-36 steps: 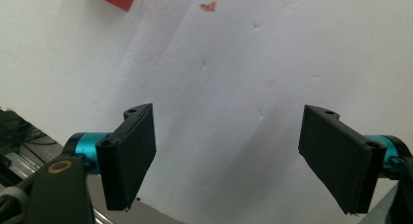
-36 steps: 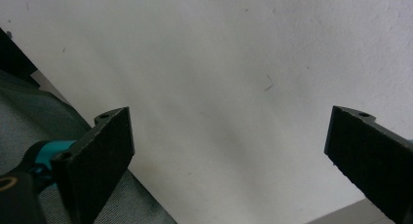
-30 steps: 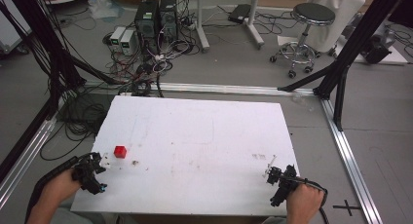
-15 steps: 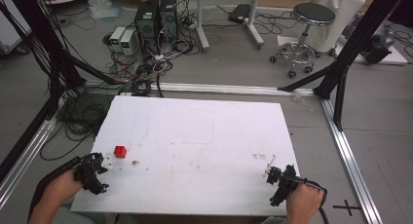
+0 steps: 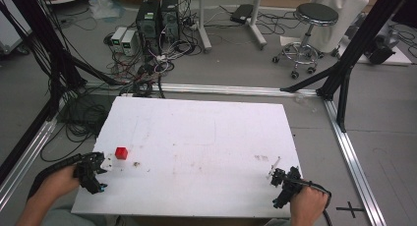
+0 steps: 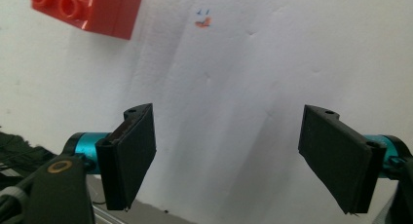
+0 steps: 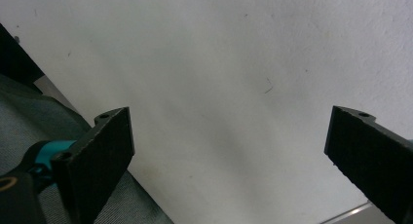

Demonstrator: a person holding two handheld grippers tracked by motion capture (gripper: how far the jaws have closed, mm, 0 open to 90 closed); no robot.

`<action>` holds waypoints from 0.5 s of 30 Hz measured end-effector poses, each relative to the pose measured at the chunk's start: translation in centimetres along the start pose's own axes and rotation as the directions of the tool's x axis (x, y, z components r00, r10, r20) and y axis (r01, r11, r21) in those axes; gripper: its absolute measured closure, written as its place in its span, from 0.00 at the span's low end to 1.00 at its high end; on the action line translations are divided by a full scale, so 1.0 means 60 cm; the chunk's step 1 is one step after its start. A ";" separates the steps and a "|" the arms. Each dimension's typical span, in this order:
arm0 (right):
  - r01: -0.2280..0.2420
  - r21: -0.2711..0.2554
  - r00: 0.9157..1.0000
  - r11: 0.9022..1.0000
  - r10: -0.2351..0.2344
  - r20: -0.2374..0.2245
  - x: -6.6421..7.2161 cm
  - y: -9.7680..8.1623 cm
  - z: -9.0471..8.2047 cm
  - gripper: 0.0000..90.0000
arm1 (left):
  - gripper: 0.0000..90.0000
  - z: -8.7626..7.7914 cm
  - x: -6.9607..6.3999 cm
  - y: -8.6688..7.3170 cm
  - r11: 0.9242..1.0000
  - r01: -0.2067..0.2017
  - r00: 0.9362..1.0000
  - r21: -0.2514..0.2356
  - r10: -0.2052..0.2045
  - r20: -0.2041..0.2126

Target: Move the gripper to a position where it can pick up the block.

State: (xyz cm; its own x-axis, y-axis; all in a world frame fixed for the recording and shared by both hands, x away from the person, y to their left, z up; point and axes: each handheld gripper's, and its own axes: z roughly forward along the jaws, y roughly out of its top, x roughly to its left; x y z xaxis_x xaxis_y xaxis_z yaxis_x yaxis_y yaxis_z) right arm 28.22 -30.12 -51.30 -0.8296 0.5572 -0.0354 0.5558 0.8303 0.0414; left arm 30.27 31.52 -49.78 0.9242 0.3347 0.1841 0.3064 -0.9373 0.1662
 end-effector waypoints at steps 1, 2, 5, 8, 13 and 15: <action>-0.001 0.001 1.000 1.000 0.001 -0.001 0.000 0.000 0.000 0.04 | 0.24 -0.001 0.003 -0.001 1.000 -0.010 1.000 -0.004 0.010 0.009; 0.000 0.000 1.000 1.000 0.000 -0.001 0.000 0.000 0.000 0.04 | 0.24 -0.003 0.006 -0.001 1.000 -0.021 1.000 0.001 0.021 0.018; 0.001 -0.001 1.000 1.000 -0.001 -0.004 0.000 0.000 0.000 0.04 | 0.24 -0.006 0.014 0.001 0.998 -0.059 0.998 0.004 0.059 0.028; 0.003 -0.005 1.000 1.000 -0.003 -0.004 0.000 -0.001 0.000 0.04 | 0.24 -0.008 0.024 0.007 0.996 -0.085 0.996 0.008 0.085 0.037; 0.002 -0.007 1.000 1.000 -0.002 -0.007 -0.002 -0.003 0.001 0.04 | 0.24 -0.014 0.042 0.017 0.992 -0.125 0.991 0.017 0.124 0.043; 0.004 -0.010 1.000 1.000 -0.004 -0.006 -0.002 -0.003 0.002 0.04 | 0.24 -0.018 0.051 0.020 0.990 -0.139 0.990 0.020 0.138 0.041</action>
State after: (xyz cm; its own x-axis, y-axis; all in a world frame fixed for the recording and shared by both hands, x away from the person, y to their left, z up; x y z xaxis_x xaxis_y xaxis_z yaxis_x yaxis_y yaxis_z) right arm 28.23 -30.33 -51.42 -0.8321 0.5538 -0.0296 0.5520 0.8322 0.0511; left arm 33.23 31.53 -47.95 0.9661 0.1981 0.1655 0.1797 -0.9764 0.1198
